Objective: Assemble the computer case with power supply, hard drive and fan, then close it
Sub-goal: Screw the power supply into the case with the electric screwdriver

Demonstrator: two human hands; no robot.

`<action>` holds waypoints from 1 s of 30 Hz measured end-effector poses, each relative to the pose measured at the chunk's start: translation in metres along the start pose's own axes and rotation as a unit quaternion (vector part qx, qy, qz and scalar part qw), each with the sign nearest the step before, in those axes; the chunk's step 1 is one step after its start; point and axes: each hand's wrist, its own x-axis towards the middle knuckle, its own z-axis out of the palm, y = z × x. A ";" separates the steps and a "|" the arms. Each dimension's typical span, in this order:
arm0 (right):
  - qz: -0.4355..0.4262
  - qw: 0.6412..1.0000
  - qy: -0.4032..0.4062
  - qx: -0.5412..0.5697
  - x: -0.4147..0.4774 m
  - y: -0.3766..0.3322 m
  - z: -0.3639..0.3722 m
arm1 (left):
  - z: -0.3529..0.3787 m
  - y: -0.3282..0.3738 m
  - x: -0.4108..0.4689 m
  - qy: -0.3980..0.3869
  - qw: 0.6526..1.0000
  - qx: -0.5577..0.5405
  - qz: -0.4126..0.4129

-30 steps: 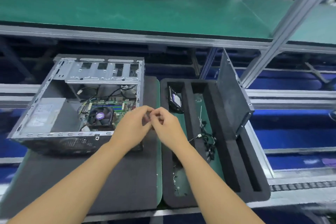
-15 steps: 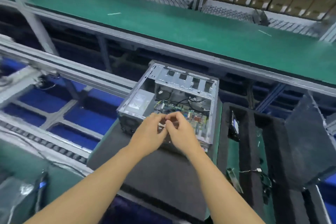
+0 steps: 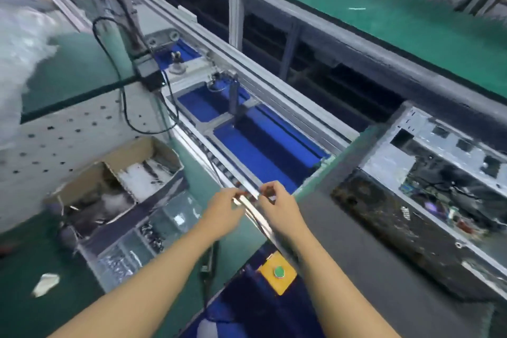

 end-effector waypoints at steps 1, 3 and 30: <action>0.022 1.000 -0.016 0.007 0.002 0.001 0.015 | -0.006 -0.018 -0.001 -0.003 1.000 -0.005 -0.027; 0.071 0.996 -0.047 0.009 0.005 0.006 0.043 | -0.017 -0.051 -0.003 -0.013 0.997 -0.024 -0.076; 0.275 0.939 -0.090 -0.184 0.023 0.061 0.201 | -0.021 -0.173 -0.031 -0.013 0.944 -0.172 -0.280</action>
